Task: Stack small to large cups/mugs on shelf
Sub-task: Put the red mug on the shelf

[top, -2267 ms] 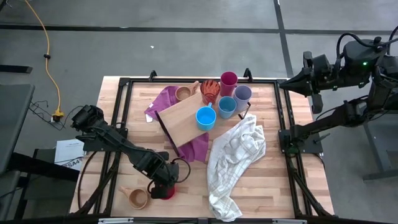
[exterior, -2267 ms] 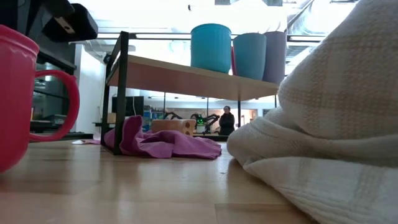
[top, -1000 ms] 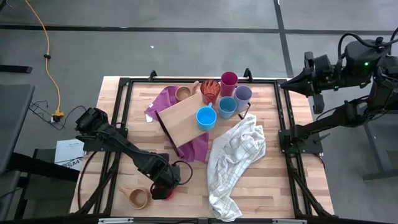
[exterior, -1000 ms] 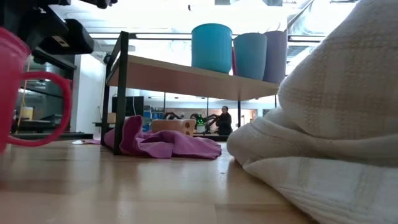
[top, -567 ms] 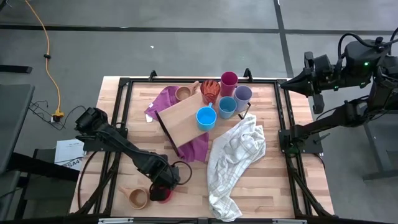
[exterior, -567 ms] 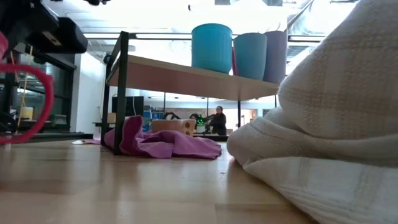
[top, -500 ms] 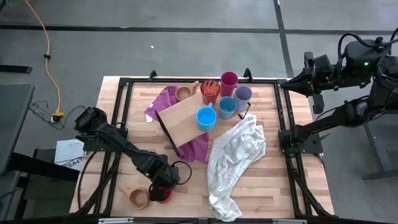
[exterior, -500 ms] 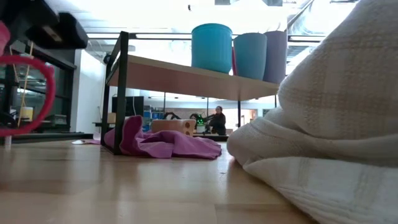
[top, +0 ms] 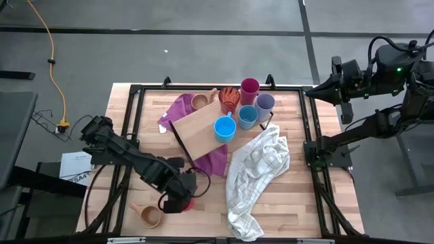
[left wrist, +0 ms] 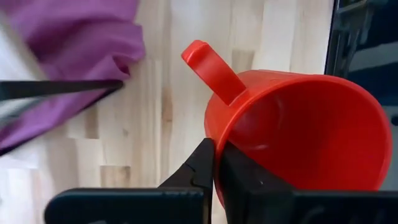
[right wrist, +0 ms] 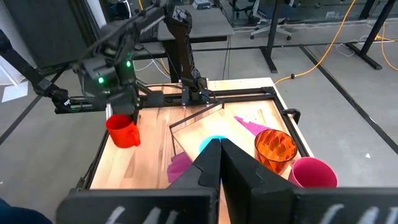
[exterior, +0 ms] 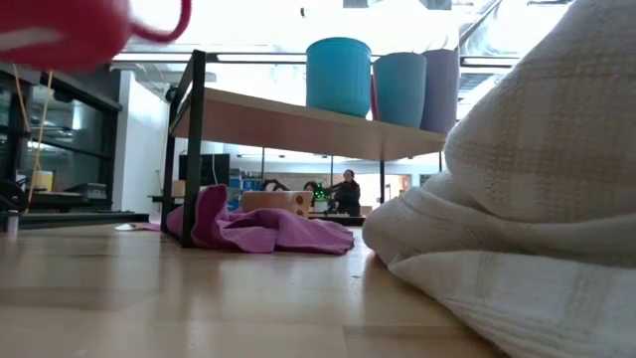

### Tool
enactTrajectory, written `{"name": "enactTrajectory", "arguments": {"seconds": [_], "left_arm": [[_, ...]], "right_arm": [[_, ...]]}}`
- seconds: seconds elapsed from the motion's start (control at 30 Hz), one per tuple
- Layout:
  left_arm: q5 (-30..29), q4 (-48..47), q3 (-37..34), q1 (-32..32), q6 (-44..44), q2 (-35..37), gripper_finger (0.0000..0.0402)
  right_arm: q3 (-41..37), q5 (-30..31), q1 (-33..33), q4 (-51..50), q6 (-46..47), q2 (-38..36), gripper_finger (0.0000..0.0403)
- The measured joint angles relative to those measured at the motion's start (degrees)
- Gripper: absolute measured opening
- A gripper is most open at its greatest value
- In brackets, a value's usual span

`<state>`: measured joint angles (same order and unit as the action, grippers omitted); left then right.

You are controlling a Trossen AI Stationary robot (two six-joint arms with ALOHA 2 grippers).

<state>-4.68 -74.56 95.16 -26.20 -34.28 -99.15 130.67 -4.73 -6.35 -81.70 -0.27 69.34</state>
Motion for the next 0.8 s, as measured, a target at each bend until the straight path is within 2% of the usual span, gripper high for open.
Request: {"name": "enactTrajectory", "arguments": {"seconds": [0.13,0.4,0.6,0.8], "left_arm": [[-2.67,-2.90,4.82,0.00,-0.29,-0.02,0.0002],[-5.94,-15.13,15.05,2.26,-0.90,-0.02,0.0001],[-7.74,-15.36,19.81,6.76,3.19,0.83,0.0001],[-9.65,-15.44,20.36,11.25,8.55,2.64,0.0000]], "right_arm": [[0.00,0.00,0.02,-0.01,0.00,0.00,0.0000],[0.00,0.00,0.01,0.01,-0.25,0.00,0.0000],[0.00,0.00,0.00,0.01,-0.79,0.01,0.0000],[0.00,-0.91,0.01,-0.60,-0.17,0.02,0.0000]]}}
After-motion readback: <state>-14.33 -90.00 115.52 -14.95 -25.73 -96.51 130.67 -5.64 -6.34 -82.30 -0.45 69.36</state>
